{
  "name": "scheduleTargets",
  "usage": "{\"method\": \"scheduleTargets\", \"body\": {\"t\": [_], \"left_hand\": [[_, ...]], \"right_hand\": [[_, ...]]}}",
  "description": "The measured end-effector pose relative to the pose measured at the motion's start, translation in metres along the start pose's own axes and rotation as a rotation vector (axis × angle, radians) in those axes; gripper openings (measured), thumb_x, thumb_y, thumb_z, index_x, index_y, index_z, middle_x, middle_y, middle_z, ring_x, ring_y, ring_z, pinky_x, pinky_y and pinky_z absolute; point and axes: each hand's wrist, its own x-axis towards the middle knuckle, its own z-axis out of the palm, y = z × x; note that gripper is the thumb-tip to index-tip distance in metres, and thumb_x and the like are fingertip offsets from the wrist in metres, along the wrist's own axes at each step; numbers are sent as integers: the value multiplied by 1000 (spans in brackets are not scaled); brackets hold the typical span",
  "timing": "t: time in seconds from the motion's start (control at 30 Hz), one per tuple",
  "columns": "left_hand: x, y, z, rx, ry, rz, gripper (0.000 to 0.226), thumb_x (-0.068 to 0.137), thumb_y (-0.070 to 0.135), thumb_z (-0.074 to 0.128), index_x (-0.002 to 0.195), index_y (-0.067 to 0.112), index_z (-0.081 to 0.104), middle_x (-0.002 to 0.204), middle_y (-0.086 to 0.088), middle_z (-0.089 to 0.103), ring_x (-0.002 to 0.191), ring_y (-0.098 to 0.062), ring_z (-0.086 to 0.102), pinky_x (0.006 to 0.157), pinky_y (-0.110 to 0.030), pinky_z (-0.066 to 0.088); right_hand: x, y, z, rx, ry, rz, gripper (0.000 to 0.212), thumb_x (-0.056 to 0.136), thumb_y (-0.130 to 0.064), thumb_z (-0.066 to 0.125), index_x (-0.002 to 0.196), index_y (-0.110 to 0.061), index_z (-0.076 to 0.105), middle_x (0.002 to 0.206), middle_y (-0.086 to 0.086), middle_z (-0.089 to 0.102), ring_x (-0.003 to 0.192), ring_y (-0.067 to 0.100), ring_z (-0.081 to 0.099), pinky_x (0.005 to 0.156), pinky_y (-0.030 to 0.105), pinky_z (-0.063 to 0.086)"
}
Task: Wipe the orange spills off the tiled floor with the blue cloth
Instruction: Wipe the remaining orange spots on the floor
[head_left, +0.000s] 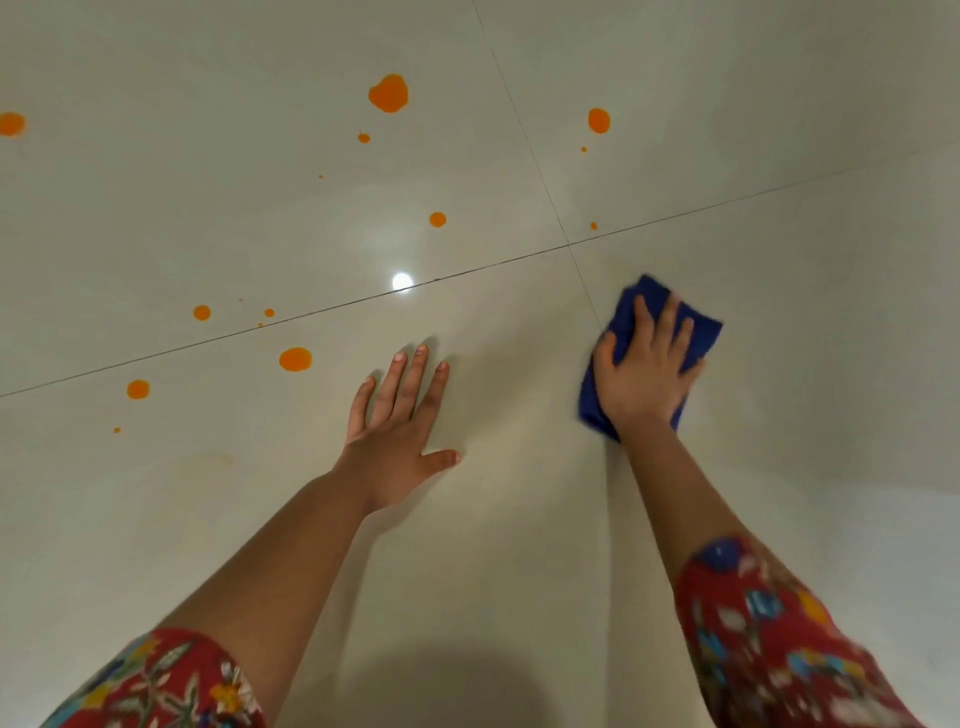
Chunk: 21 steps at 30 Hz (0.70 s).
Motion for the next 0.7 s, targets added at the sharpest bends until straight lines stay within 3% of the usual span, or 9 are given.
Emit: {"method": "scheduleTargets", "body": {"t": [0.1, 0.2, 0.23, 0.37, 0.5, 0.6, 0.7], "left_hand": [[0, 1, -1, 10, -23, -6, 92, 91, 64, 35, 139, 34, -38, 139, 9, -54, 128, -10, -50, 102, -31, -32], [0, -1, -3, 19, -29, 9, 94, 91, 64, 36, 136, 33, -41, 137, 9, -57, 127, -10, -51, 101, -30, -33], [0, -1, -3, 13, -38, 13, 94, 91, 64, 36, 137, 33, -40, 137, 9, -56, 127, -10, -51, 101, -30, -33], [-1, 0, 0, -24, 2, 0, 91, 89, 67, 33, 140, 36, -35, 140, 11, -53, 129, -8, -49, 105, -32, -30], [2, -3, 4, 11, 30, 14, 89, 74, 75, 11, 136, 37, -40, 140, 10, -53, 129, -8, -49, 103, -30, -32], [1, -3, 5, -15, 14, 8, 91, 88, 68, 31, 137, 36, -38, 140, 10, -52, 130, -9, -47, 109, -34, -26], [1, -2, 1, -7, -11, 8, 93, 91, 64, 37, 136, 34, -39, 138, 9, -55, 130, -11, -48, 113, -38, -20]], "right_hand": [[15, -47, 7, -12, -24, -138, 62, 98, -43, 28, 154, -32, 6, 163, 2, 0, 149, 32, -2, 116, 60, 1], [-38, -41, 14, -53, -43, -499, 60, 99, -40, 23, 155, -26, 10, 163, 3, 7, 150, 28, 4, 119, 50, 6], [-53, -27, 14, -34, -63, -544, 59, 99, -38, 22, 155, -23, 13, 163, 4, 9, 150, 26, 7, 120, 47, 7], [-26, 14, 6, -2, -25, -280, 59, 98, -34, 19, 154, -15, 20, 161, 11, 15, 149, 29, 13, 120, 46, 11], [69, -33, -5, 11, 19, -141, 56, 101, -32, 21, 155, -18, 12, 162, 10, 8, 149, 27, 7, 120, 48, 7], [91, -89, -1, 9, -13, -286, 57, 101, -32, 24, 155, -18, 13, 162, 9, 9, 149, 28, 10, 119, 48, 10], [33, -97, 8, -52, -34, -604, 58, 99, -36, 19, 154, -21, 18, 162, 5, 14, 149, 26, 13, 119, 47, 12]]}}
